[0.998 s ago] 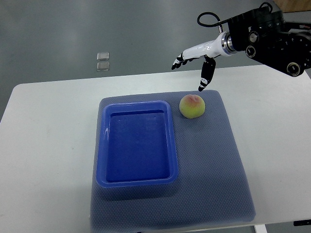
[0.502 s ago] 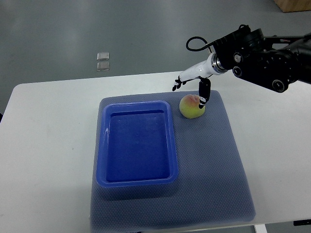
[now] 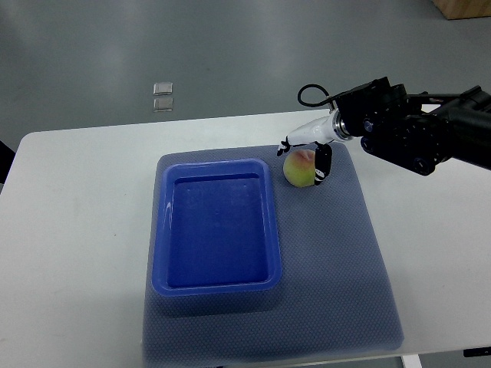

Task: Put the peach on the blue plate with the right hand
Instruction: 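Lower the right hand and close its fingers around the peach, then lift the peach with the right hand and carry it over the tray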

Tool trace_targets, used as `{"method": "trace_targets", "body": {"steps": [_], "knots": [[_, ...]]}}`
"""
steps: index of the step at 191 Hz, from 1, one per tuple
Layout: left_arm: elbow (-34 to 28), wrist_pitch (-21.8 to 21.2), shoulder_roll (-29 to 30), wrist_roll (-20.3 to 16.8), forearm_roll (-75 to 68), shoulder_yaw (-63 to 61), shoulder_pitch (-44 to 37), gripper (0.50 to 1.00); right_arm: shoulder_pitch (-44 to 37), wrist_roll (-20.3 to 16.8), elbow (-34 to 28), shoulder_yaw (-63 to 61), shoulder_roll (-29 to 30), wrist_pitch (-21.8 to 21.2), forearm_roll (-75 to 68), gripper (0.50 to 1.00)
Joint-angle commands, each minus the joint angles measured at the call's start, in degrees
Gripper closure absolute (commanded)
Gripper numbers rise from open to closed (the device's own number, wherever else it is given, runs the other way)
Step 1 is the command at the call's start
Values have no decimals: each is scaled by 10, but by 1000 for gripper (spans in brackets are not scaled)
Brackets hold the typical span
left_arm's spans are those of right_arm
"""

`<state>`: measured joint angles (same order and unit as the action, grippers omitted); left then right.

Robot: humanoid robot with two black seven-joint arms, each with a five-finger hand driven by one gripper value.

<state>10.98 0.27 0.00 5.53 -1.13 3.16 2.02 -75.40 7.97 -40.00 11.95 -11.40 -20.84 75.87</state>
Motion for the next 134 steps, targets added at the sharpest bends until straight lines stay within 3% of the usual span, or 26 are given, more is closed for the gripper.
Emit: {"method": "trace_targets", "body": {"steps": [1, 31, 54, 61, 74, 90, 134], "knots": [[0, 0, 0, 0, 0, 0, 0, 500, 10, 0, 8, 0, 1, 13, 2, 574], [0, 0, 0, 0, 0, 0, 0, 500, 16, 0, 13, 0, 1, 15, 2, 587], [0, 0, 0, 0, 0, 0, 0, 500, 17, 2, 14, -1, 1, 17, 2, 664], [0, 0, 0, 0, 0, 0, 0, 500, 17, 3, 14, -1, 1, 16, 2, 758], [0, 0, 0, 0, 0, 0, 0, 500, 17, 3, 14, -1, 1, 17, 2, 844], [0, 0, 0, 0, 0, 0, 0, 500, 16, 4, 13, -2, 1, 16, 2, 1000], [0, 0, 0, 0, 0, 0, 0, 500, -39, 5, 0, -3, -13, -6, -9, 1000]]}}
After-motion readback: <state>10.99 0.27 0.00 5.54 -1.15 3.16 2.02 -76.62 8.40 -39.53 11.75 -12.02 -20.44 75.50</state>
